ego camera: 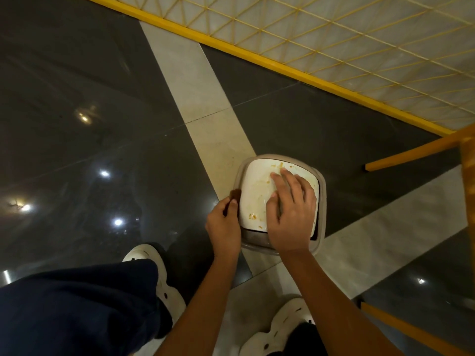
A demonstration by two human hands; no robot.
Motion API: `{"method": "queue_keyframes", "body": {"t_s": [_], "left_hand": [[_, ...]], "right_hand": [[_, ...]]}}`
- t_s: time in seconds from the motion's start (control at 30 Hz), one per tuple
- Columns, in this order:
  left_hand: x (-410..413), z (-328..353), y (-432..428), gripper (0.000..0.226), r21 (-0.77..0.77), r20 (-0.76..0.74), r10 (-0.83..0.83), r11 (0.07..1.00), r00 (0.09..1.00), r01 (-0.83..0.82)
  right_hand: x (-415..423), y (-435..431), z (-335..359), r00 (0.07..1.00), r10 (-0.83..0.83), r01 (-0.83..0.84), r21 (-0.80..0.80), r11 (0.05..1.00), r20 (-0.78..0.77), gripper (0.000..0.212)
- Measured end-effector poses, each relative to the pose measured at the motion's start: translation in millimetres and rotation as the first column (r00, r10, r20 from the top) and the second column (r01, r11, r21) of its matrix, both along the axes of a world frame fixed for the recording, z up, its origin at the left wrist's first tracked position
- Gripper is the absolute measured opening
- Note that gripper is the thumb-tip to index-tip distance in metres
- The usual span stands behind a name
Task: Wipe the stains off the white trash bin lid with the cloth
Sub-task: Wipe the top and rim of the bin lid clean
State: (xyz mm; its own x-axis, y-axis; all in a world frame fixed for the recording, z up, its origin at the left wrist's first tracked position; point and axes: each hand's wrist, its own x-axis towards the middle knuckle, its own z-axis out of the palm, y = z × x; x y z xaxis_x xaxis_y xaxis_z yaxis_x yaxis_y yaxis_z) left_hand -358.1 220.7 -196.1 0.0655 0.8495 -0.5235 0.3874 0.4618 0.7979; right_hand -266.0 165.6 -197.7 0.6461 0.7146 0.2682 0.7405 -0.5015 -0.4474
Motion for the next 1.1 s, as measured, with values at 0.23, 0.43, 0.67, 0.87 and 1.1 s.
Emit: {"method": "queue_keyframes", "body": {"t_s": [0.23, 0.43, 0.67, 0.87, 1.1], "left_hand": [[-13.4, 6.8, -34.1, 0.018, 0.113, 0.138, 0.057, 0.991, 0.989, -0.072], [1.0, -19.9, 4.5, 0.025, -0.041, 0.156, 0.025, 0.999, 0.987, -0.019], [43.0, -15.0, 62.0, 0.026, 0.117, 0.166, -0.160, 0.983, 0.973, 0.142], [42.5, -7.9, 64.3, 0.027, 0.116, 0.164, -0.198, 0.977, 0.966, 0.181], [-9.1, -18.9, 5.4, 0.021, 0.029, 0.159, -0.058, 0.998, 0.986, 0.054]], "right_hand": [[0.5, -1.4, -2.3, 1.000, -0.007, 0.007, -0.018, 1.000, 0.009, 0.040], [0.2, -1.0, -1.7, 1.000, -0.011, 0.011, -0.029, 1.000, 0.000, 0.042], [-0.4, 0.1, 0.4, 1.000, -0.012, 0.012, -0.020, 1.000, -0.009, 0.041], [-0.3, -0.1, 1.3, 1.000, -0.017, 0.017, -0.020, 1.000, -0.020, 0.041], [-0.5, 0.5, -0.4, 1.000, -0.017, 0.017, -0.009, 1.000, -0.005, 0.041]]}}
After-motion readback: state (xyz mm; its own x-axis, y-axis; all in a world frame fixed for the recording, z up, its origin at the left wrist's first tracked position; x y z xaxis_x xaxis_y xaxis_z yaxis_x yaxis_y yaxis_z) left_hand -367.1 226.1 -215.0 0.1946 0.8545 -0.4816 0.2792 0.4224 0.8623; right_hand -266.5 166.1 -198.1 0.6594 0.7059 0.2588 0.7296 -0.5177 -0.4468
